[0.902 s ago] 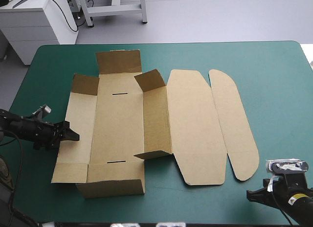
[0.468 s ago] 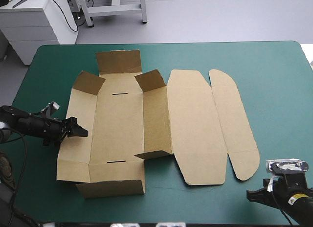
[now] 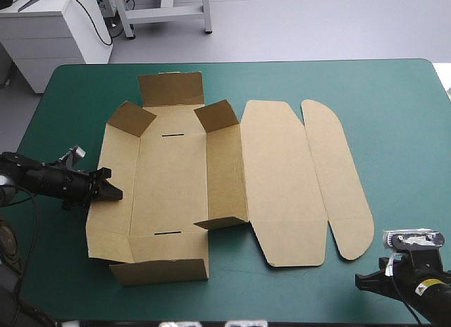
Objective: Fold the box
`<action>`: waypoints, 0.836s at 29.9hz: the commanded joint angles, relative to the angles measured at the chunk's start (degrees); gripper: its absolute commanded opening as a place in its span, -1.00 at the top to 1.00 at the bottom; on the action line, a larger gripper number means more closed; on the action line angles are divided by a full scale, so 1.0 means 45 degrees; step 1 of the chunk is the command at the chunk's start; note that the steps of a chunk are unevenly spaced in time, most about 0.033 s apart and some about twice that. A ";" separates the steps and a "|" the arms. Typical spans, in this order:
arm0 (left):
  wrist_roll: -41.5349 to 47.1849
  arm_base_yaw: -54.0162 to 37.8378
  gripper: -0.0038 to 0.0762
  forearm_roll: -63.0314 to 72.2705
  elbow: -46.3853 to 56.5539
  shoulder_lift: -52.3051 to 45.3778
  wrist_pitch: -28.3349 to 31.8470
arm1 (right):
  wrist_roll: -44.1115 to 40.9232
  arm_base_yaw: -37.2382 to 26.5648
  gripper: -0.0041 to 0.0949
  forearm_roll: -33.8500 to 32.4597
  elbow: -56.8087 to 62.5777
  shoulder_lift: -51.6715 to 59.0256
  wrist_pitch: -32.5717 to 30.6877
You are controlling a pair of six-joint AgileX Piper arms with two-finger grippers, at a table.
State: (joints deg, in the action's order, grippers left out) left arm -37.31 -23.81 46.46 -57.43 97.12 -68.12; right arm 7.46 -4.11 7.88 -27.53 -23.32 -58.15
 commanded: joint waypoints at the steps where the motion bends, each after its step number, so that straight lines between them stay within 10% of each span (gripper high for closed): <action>1: 0.0063 0.0078 0.86 0.0657 -0.0226 -0.0446 -0.0613 | 0.0050 0.0015 0.96 0.0088 -0.0270 -0.0073 0.0552; 25: -0.3486 0.0078 0.92 0.0656 -0.1151 -0.0446 0.0187 | 0.0050 0.0015 0.96 0.0088 -0.0270 -0.0073 0.0552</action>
State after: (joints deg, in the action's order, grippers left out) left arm -50.18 -23.76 46.46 -59.32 97.23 -67.57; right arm 7.46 -4.11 7.88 -27.53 -23.32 -58.15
